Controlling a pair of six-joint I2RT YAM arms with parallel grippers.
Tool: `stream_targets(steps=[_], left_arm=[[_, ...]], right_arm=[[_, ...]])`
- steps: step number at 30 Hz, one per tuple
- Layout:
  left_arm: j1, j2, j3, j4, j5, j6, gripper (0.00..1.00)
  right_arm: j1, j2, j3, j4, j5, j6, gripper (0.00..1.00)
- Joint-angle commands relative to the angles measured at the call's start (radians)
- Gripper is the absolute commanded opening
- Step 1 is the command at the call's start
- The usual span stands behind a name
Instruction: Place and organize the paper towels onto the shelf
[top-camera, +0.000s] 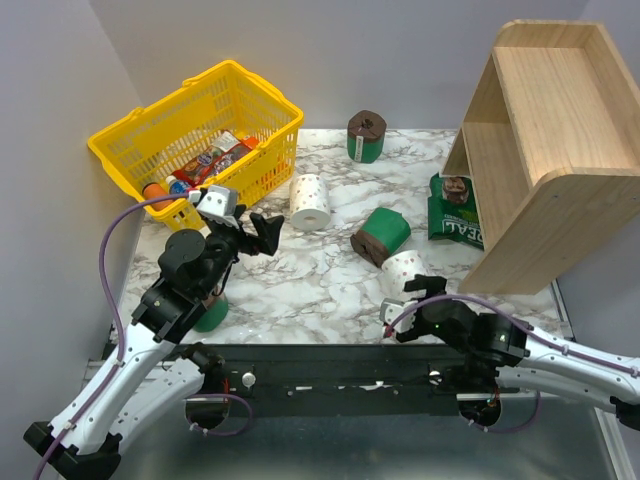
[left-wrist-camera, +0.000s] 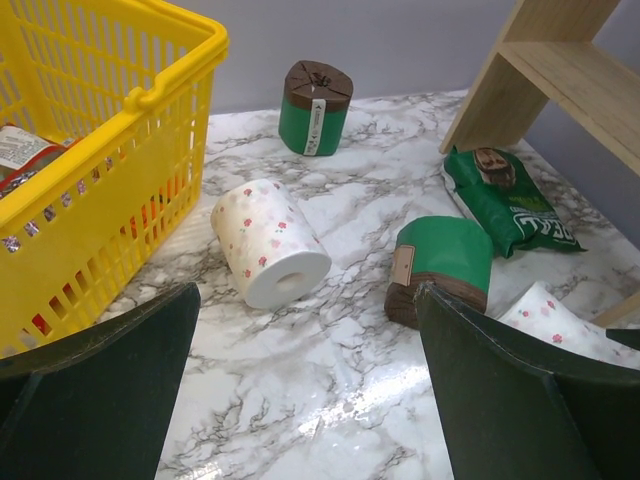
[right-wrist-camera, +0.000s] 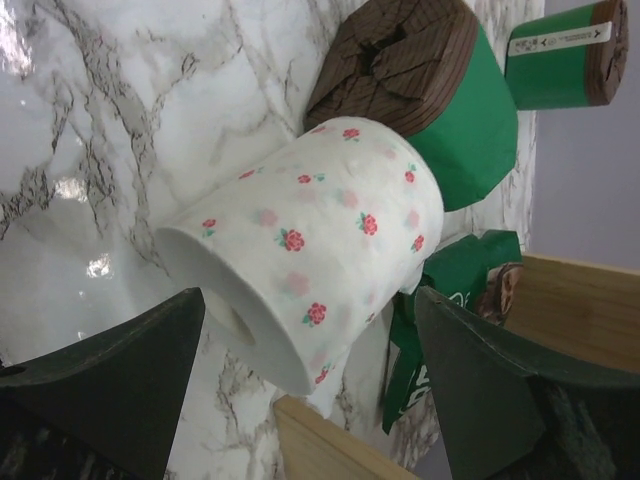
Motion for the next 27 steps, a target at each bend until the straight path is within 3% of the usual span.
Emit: stream_targets(steps=[1, 7, 15, 17, 19, 22, 27], left_arm=[[-0.004, -0.011, 0.001, 0.012, -0.038, 0.018, 0.99], [-0.004, -0.008, 0.004, 0.011, -0.035, 0.016, 0.99], [-0.004, -0.03, -0.003, 0.015, -0.038, 0.015, 0.99], [-0.004, -0.028, 0.001, 0.014, -0.033, 0.013, 0.99], [-0.004, -0.027, 0.001, 0.012, -0.027, 0.012, 0.99], [-0.004, -0.033, 0.002, 0.011, -0.03, 0.012, 0.99], [-0.004, -0.047, -0.004, 0.012, -0.048, 0.016, 0.99]], right_arm=[[0.008, -0.029, -0.109, -0.017, 0.067, -0.124, 0.93], [0.006, -0.11, -0.246, 0.257, 0.214, -0.395, 0.96], [0.008, -0.113, -0.249, 0.311, 0.243, -0.422, 0.91], [0.008, -0.092, -0.237, 0.368, 0.233, -0.443, 0.81], [0.006, -0.066, -0.225, 0.388, 0.213, -0.446, 0.63], [0.008, 0.012, -0.2, 0.409, 0.193, -0.44, 0.51], [0.006, 0.043, -0.117, 0.414, 0.115, -0.396, 0.38]])
